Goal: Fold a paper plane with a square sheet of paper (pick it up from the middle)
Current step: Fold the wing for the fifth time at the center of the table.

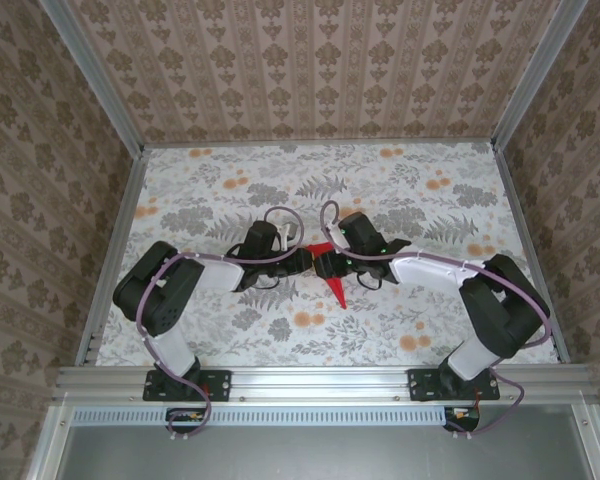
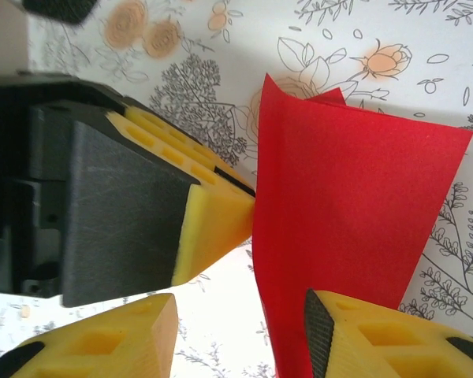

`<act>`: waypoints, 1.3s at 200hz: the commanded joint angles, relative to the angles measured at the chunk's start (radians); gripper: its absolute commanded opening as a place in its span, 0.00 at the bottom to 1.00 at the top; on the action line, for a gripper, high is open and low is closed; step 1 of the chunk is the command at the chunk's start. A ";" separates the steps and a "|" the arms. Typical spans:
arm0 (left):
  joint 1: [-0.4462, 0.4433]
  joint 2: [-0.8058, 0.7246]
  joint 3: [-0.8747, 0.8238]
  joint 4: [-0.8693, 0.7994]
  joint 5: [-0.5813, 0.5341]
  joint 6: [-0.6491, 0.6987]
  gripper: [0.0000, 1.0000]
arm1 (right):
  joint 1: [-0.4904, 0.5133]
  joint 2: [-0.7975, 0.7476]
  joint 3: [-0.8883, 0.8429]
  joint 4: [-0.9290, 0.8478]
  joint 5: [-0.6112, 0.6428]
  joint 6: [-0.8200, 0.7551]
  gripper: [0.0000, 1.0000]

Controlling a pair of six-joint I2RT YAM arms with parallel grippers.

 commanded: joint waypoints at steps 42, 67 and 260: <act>0.008 -0.011 0.027 0.014 0.023 -0.006 0.16 | 0.052 0.084 0.047 -0.021 0.139 -0.147 0.39; 0.008 -0.012 0.032 0.013 0.024 -0.006 0.15 | 0.057 0.124 0.064 -0.013 0.178 -0.151 0.35; 0.043 -0.054 -0.008 0.017 0.018 -0.003 0.14 | -0.101 0.178 -0.064 0.311 -0.193 0.058 0.04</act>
